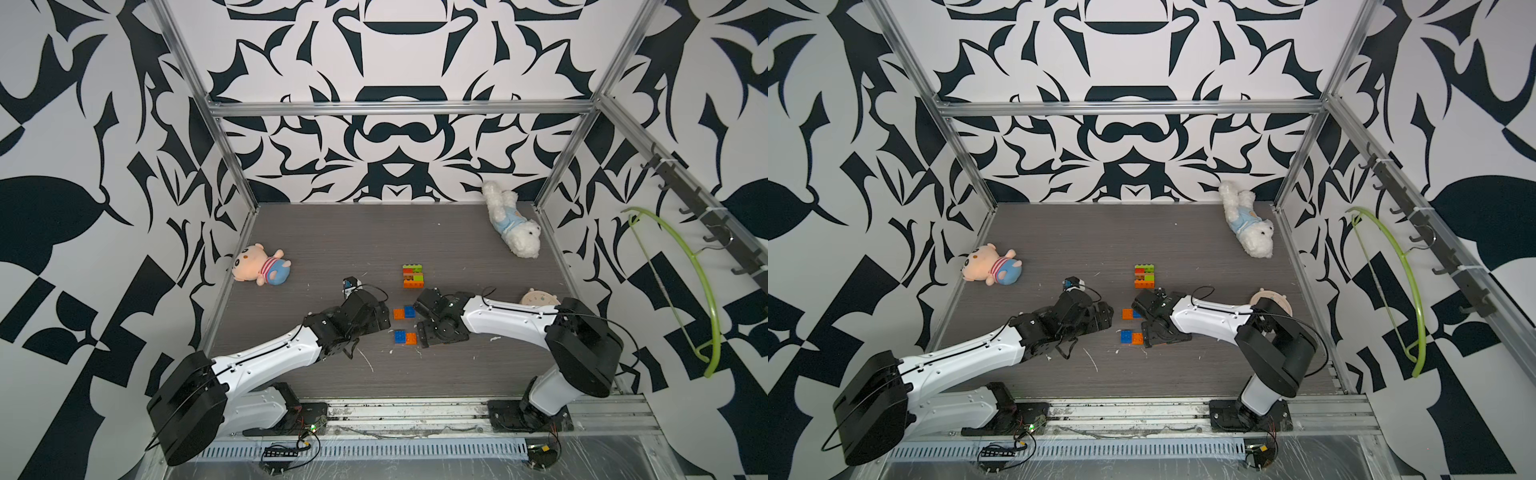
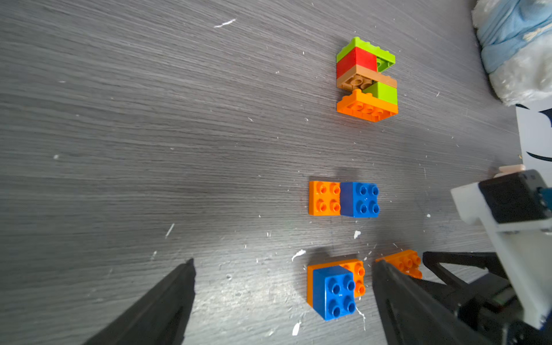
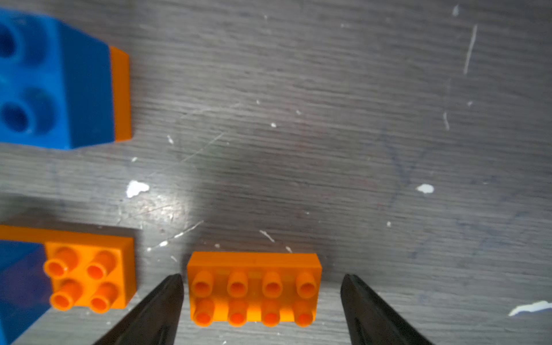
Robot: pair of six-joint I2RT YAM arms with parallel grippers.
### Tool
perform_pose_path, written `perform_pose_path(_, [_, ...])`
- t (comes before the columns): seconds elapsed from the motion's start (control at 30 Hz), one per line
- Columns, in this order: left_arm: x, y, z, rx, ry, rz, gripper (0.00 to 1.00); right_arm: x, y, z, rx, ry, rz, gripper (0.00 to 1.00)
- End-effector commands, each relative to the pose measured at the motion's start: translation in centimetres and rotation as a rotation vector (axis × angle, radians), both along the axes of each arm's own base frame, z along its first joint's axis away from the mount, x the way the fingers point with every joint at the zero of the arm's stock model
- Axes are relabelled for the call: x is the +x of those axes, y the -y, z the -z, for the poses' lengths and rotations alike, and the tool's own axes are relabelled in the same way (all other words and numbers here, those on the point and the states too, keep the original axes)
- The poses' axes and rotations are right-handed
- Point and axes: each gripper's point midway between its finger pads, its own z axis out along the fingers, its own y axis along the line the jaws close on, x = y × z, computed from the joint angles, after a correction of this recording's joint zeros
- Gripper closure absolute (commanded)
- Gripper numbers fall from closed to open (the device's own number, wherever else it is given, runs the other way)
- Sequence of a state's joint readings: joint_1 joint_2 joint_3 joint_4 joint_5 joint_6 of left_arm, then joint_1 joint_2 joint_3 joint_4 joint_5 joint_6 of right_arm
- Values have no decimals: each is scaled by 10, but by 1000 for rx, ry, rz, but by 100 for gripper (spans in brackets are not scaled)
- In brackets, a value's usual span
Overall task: Assemble the number 5 with lego
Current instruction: Pick up the lego brick from the center of the board.
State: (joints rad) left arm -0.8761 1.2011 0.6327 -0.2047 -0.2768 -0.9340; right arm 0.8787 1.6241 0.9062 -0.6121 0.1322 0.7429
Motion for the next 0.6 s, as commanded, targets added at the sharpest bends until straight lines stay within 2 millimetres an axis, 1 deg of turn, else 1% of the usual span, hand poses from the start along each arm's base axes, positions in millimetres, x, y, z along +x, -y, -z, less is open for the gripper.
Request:
perform_pose_path(0.0, [1, 5, -4, 8, -16, 24, 1, 6, -4, -8, 4, 24, 35, 15])
perform_pose_path(0.13, [2, 4, -3, 29, -19, 23, 1, 5, -2, -5, 1, 16, 54, 18])
perform_pose_path(0.37, [3, 4, -4, 33, -14, 25, 1, 1, -2, 1, 7, -5, 79, 19])
perform_pose_path(0.47, [3, 4, -2, 39, -20, 24, 1, 0, 0, 0, 6, -3, 91, 20])
perform_pose_path(0.57, [2, 4, 0, 42, -25, 24, 1, 0, 0, -1, 17, 6, 103, 23])
